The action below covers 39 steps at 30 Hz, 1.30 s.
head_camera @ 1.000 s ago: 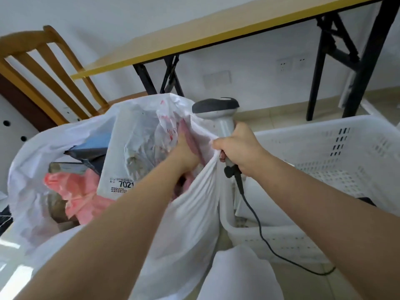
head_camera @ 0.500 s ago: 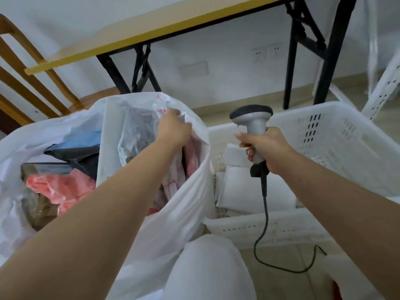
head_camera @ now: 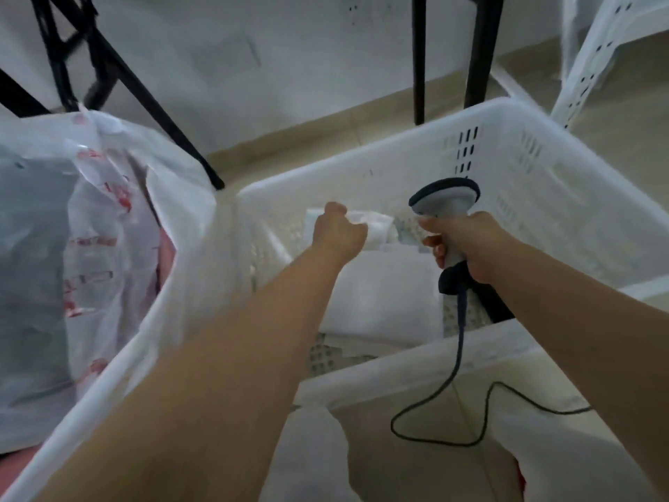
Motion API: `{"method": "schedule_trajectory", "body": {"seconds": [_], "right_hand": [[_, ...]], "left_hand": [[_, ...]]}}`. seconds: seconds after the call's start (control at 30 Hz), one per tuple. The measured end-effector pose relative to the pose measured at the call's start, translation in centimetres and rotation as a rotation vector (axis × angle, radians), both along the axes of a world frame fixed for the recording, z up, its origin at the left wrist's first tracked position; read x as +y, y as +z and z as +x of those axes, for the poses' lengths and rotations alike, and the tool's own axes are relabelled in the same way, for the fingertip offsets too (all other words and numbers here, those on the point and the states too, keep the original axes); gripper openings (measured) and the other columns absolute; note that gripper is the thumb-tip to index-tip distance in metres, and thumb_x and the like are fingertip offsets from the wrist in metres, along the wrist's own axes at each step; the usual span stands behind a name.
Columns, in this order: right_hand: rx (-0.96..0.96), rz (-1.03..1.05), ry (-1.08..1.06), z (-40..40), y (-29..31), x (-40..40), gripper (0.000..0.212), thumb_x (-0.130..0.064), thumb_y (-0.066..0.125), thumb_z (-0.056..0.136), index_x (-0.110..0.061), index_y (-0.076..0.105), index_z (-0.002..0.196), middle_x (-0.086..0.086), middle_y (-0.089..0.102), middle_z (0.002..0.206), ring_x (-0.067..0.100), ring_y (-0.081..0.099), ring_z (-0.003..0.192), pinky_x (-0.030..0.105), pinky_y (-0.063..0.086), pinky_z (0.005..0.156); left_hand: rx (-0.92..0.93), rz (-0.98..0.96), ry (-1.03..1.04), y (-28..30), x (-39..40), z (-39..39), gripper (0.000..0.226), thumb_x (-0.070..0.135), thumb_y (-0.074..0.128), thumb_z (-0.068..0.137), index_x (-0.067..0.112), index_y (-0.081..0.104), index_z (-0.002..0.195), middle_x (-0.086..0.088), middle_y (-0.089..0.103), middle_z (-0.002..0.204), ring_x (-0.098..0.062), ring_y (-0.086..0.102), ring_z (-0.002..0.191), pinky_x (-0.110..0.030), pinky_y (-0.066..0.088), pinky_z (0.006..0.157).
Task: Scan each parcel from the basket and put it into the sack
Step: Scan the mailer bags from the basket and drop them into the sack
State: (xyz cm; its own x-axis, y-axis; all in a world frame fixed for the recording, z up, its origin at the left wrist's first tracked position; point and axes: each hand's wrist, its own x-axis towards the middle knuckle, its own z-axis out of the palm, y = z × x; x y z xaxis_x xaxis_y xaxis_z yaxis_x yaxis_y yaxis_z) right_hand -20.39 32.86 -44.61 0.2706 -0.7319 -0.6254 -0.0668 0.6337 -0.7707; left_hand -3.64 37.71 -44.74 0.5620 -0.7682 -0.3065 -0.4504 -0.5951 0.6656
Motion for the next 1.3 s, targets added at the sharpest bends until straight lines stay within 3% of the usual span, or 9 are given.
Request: {"method": "schedule_trajectory", "body": {"seconds": [0.13,0.23,0.4,0.6,0.83,0.93,1.13,1.23,1.3], "right_hand": [[0.052,0.165,0.069,0.9,-4.9,-4.0,0.02,-0.022,0.066,0.093,-0.006,0.055,0.099,0.01,0.054,0.076,0.011,0.033,0.052,0.011,0.034,0.036],[0.062,0.254,0.093,2.0,-8.5,-6.4,0.018,-0.022,0.065,0.094,-0.007,0.055,0.093,0.01,0.053,0.077,0.01,0.032,0.052,0.009,0.034,0.036],[0.073,0.349,0.072,3.6,-14.0,-8.9,0.031,-0.022,0.064,0.094,-0.008,0.055,0.12,0.009,0.053,0.078,0.009,0.035,0.051,0.009,0.034,0.036],[0.103,0.417,0.081,4.4,-17.3,-9.8,0.041,-0.023,0.065,0.094,-0.007,0.053,0.13,0.009,0.052,0.079,0.008,0.035,0.051,0.013,0.034,0.037],[0.108,0.449,0.1,4.4,-18.3,-9.8,0.042,-0.027,0.066,0.093,-0.007,0.054,0.128,0.007,0.052,0.074,0.008,0.035,0.049,0.008,0.033,0.035],[0.112,0.433,0.106,4.3,-18.1,-9.6,0.041,-0.027,0.066,0.093,-0.008,0.054,0.127,0.007,0.052,0.075,0.008,0.034,0.049,0.009,0.033,0.035],[0.132,0.37,0.109,3.6,-16.6,-8.6,0.047,-0.023,0.069,0.091,-0.006,0.051,0.13,0.012,0.058,0.082,0.009,0.04,0.049,0.01,0.036,0.037],[0.126,0.316,0.123,3.1,-14.2,-7.6,0.05,-0.019,0.071,0.089,-0.004,0.048,0.132,0.014,0.061,0.084,0.008,0.046,0.035,0.012,0.038,0.037],[0.125,0.239,0.119,3.0,-12.1,-6.8,0.049,-0.015,0.073,0.087,-0.001,0.051,0.128,0.015,0.062,0.085,0.007,0.044,0.029,0.014,0.04,0.038]], "left_hand": [[0.093,0.139,0.129,-8.2,-1.4,2.3,0.054,0.022,0.066,0.092,0.003,0.042,0.136,-0.017,0.053,0.129,-0.037,0.056,0.117,-0.044,0.051,0.097],[0.206,0.253,0.247,-13.7,-2.3,3.5,0.054,0.027,0.069,0.09,0.001,0.048,0.132,-0.011,0.053,0.119,-0.036,0.055,0.117,-0.045,0.053,0.094],[0.443,0.505,0.531,-21.4,-2.5,4.1,0.078,0.035,0.075,0.085,0.004,0.038,0.146,-0.016,0.039,0.146,-0.042,0.053,0.107,-0.049,0.055,0.061],[0.52,0.575,0.659,-25.6,-1.8,4.8,0.09,0.037,0.078,0.08,0.012,0.03,0.152,-0.01,0.033,0.152,-0.038,0.045,0.13,-0.046,0.046,0.103],[0.602,0.535,0.835,-28.4,-1.0,5.6,0.088,0.042,0.075,0.081,0.009,0.031,0.149,-0.015,0.035,0.15,-0.04,0.039,0.133,-0.05,0.037,0.111],[0.702,0.42,0.804,-27.0,-1.8,4.3,0.064,0.035,0.068,0.09,0.004,0.043,0.141,-0.011,0.053,0.118,-0.032,0.053,0.112,-0.047,0.038,0.109],[1.03,0.094,0.918,-23.5,-2.8,1.6,0.05,0.02,0.073,0.087,0.006,0.053,0.13,-0.01,0.06,0.121,-0.023,0.059,0.095,-0.047,0.052,0.088],[0.996,-0.036,0.823,-20.0,-3.2,0.4,0.052,0.018,0.075,0.086,0.007,0.052,0.132,-0.011,0.065,0.104,-0.021,0.064,0.076,-0.039,0.056,0.061],[0.906,-0.076,0.761,-17.2,-3.2,0.1,0.052,0.019,0.077,0.083,0.006,0.054,0.127,-0.011,0.066,0.092,-0.021,0.065,0.072,-0.035,0.058,0.061]]}}
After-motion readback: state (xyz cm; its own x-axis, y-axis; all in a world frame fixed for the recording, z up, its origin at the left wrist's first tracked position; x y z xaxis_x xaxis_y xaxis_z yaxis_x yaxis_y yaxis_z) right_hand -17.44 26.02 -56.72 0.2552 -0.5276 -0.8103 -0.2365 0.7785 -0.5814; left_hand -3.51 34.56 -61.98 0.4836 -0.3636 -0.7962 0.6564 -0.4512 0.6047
